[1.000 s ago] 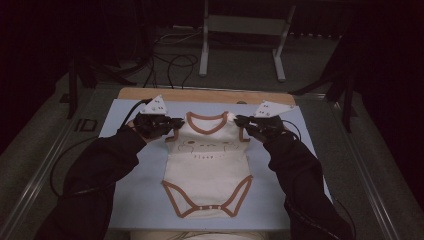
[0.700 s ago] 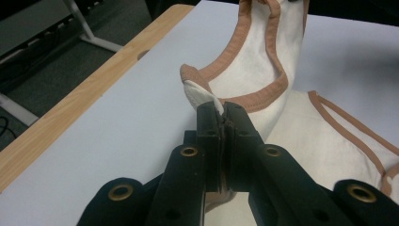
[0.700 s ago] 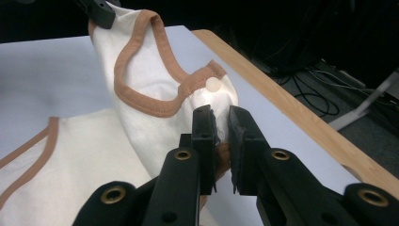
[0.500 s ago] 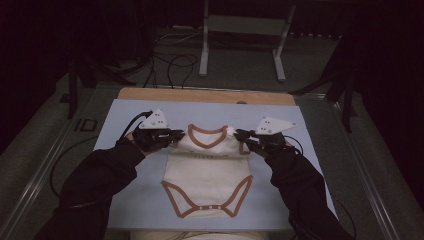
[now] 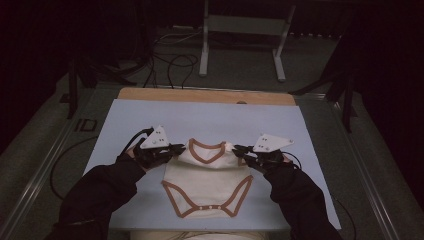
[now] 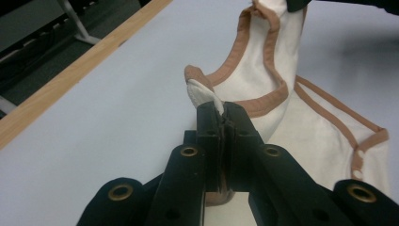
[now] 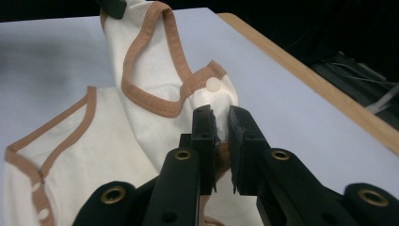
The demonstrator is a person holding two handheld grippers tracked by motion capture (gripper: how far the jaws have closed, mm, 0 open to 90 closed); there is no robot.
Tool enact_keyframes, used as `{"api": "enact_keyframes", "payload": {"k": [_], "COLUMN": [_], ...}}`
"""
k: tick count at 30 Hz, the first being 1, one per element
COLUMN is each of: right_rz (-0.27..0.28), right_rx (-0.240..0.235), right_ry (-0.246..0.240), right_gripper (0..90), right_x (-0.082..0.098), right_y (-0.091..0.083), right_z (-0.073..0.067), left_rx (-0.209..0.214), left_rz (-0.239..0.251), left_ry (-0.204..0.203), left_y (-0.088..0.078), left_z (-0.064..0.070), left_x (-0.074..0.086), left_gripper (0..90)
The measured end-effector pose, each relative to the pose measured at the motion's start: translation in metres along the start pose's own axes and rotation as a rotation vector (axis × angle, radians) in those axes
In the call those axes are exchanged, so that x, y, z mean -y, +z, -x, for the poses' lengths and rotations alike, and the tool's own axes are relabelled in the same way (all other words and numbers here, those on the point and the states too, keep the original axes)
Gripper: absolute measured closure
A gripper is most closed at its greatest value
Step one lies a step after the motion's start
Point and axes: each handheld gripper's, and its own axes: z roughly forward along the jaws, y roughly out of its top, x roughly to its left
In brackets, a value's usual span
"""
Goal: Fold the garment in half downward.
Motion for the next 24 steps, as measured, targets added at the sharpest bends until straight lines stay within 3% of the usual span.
{"api": "enact_keyframes", "payload": {"k": [7, 24], "right_rz": [-0.005, -0.066], "right_rx": [-0.036, -0.105], "right_ry": [0.013, 0.026], "right_gripper": [82.3, 82.1], "right_x": [0.013, 0.044], "right_y": [0.002, 0.003], "right_z": [-0.011, -0.040], "left_rx": [-0.008, 0.041], "left_rz": [-0.015, -0.017], "left_ry": [0.028, -0.017], "left_y": [0.005, 0.016], "left_z": [0.023, 0.055], "left_x": [0.011, 0.051], "left_gripper": [87.4, 87.2]}}
